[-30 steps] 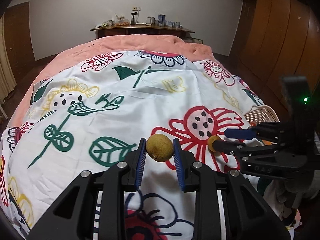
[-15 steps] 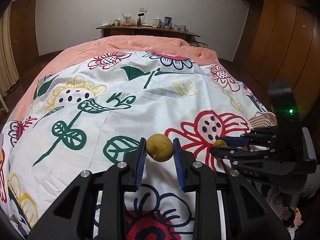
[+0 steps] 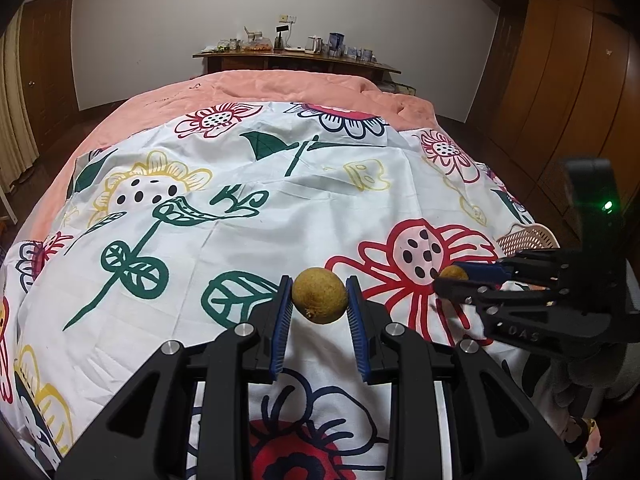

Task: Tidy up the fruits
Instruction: 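Carry the kiwi into the basket and open the right gripper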

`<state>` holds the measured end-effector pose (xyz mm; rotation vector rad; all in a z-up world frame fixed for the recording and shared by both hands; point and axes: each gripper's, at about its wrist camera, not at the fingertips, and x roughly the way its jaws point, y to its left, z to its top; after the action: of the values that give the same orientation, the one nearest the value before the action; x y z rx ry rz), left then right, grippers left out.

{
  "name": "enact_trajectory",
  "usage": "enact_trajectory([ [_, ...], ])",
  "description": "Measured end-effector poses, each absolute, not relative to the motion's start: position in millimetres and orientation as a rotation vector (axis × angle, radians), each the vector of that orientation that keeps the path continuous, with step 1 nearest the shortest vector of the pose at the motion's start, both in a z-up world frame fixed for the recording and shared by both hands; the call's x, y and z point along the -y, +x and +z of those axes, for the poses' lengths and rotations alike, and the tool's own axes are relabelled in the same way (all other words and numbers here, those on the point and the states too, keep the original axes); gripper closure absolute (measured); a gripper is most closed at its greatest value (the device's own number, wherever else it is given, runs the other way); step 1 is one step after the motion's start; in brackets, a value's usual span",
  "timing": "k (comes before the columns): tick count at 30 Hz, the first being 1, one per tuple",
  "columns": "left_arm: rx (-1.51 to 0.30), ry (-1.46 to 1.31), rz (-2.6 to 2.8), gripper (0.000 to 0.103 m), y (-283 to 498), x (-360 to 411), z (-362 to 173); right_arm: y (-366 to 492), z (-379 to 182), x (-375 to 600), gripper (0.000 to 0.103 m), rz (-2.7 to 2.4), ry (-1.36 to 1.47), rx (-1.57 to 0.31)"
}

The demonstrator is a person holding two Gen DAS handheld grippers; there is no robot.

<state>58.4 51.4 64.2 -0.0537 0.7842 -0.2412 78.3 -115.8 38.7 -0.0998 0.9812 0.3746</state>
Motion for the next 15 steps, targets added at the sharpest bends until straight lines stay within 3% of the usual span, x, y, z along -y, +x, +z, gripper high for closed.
enact_trajectory([
  [15,-0.8,-0.006,-0.299,0.075,51,-12,65,48,76,193,0.076,0.263,0.086,-0.847],
])
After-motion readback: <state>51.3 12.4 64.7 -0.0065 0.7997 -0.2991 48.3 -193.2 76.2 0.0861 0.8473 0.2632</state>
